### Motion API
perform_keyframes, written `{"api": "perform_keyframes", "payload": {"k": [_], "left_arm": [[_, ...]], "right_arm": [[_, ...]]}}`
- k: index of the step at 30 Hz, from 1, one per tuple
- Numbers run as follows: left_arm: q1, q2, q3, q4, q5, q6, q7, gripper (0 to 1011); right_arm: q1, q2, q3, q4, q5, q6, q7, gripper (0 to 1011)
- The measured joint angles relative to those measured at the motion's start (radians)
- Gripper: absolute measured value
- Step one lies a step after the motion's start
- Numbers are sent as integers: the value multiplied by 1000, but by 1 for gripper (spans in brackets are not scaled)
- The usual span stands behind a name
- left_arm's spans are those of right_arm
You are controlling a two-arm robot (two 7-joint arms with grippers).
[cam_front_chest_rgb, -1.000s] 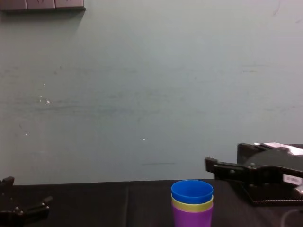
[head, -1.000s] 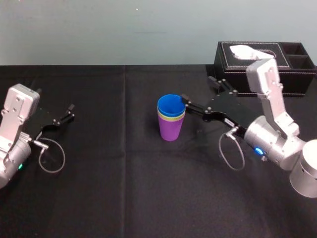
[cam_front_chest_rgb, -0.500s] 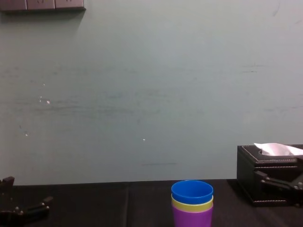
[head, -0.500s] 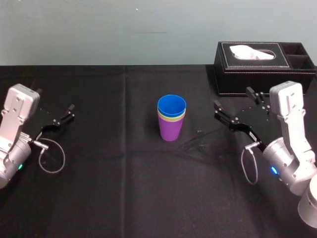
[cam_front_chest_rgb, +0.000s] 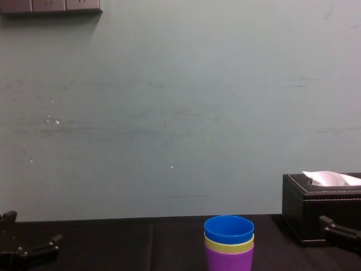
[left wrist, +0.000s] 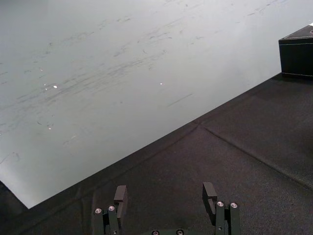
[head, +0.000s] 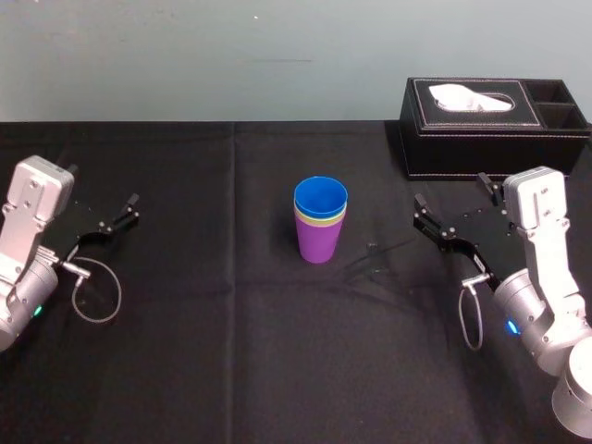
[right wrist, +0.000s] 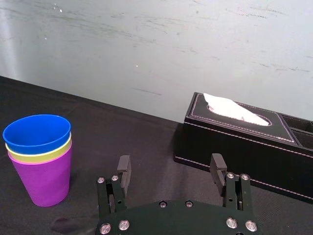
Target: Stack the three plastic cups sequentially using one hand.
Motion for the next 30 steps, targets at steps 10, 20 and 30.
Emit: {"api": "perform_keyframes", "payload": {"k": [10, 20, 30], "left_arm": [[0, 0, 0, 0, 0, 0, 0, 1011], [0, 0, 0, 0, 0, 0, 0, 1011], [0, 0, 0, 0, 0, 0, 0, 1011]], "right_arm": [[1, 2, -2, 0, 4, 0, 2, 1003], [2, 3, -3, -1, 7, 1, 4, 1003], [2, 3, -4, -2, 9, 1, 6, 1002]]}}
